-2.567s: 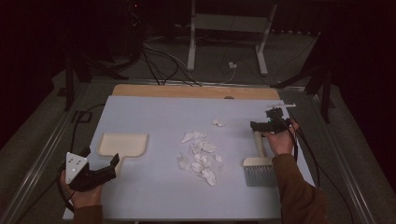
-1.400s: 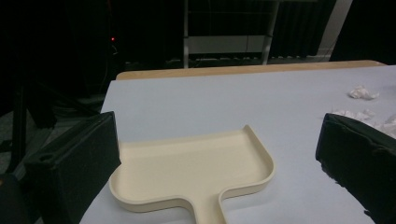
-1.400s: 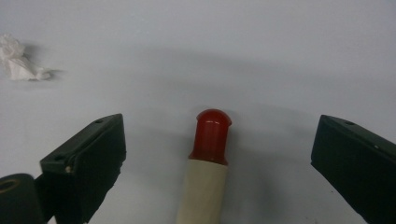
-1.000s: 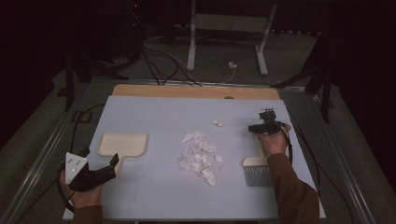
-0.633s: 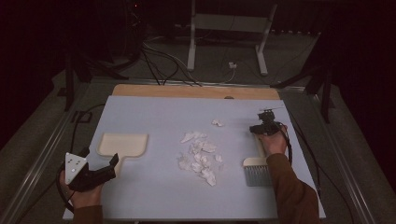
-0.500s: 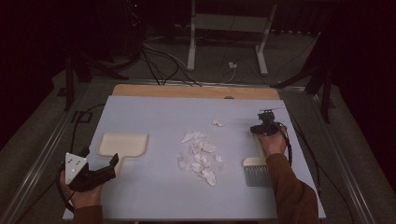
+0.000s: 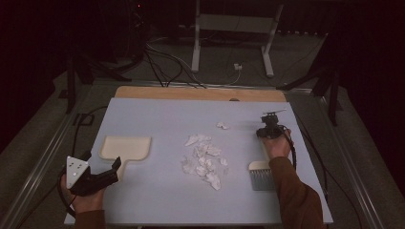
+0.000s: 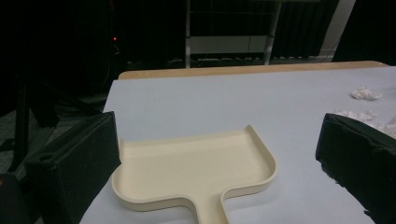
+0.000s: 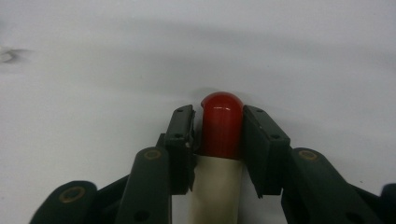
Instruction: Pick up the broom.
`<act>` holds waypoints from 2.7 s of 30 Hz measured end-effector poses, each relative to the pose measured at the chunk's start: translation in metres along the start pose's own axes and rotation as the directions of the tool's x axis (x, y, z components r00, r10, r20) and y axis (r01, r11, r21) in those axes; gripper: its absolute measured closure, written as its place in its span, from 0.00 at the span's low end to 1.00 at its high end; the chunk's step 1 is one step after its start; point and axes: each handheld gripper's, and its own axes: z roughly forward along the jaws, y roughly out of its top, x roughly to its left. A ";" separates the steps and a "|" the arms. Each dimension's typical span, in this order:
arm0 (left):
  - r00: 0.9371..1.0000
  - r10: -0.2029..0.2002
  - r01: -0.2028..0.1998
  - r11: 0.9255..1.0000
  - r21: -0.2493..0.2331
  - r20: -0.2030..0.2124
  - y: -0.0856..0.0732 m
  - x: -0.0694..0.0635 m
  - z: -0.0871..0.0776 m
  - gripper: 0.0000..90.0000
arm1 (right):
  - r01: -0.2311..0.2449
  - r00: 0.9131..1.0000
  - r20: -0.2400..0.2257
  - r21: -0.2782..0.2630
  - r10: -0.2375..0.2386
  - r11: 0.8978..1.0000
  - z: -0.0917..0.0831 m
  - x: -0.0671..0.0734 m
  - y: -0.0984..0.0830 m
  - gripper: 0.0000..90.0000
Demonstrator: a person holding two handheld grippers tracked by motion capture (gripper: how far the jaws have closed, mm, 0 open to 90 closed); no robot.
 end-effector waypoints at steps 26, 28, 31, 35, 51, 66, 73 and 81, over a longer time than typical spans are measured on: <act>1.000 -0.004 0.004 1.000 -0.003 -0.005 0.000 0.000 0.000 0.01 | -0.027 0.998 0.058 -0.004 0.027 1.000 -0.001 0.007 0.002 0.77; 1.000 -0.003 0.003 1.000 -0.002 -0.005 0.000 0.000 0.000 0.01 | -0.030 0.998 0.053 -0.009 0.030 1.000 -0.002 0.006 0.002 0.77; 1.000 -0.002 0.002 1.000 0.000 -0.006 0.000 0.000 0.000 0.01 | -0.036 0.998 0.046 -0.017 0.037 0.999 -0.004 0.005 0.002 0.77; 1.000 -0.002 0.002 1.000 0.001 -0.007 0.000 0.000 0.000 0.01 | -0.029 0.999 0.042 -0.035 0.031 0.999 -0.008 0.005 0.002 0.77; 1.000 -0.006 0.006 1.000 0.005 -0.011 -0.001 0.000 0.001 0.01 | 0.010 1.000 0.024 -0.143 -0.007 0.990 -0.036 0.008 0.004 0.77; 1.000 -0.016 0.016 1.000 0.012 -0.001 0.000 -0.005 0.003 0.01 | 0.057 0.998 -0.016 -0.271 -0.064 0.961 -0.075 0.016 0.002 0.77; 1.000 -0.011 0.011 1.000 0.013 0.018 0.003 -0.014 0.005 0.01 | 0.077 0.996 -0.023 -0.308 -0.088 0.948 -0.087 0.021 0.001 0.77; 1.000 -0.013 0.013 1.000 0.019 0.027 0.006 -0.020 0.010 0.01 | 0.088 0.994 -0.035 -0.345 -0.106 0.935 -0.100 0.025 -0.001 0.77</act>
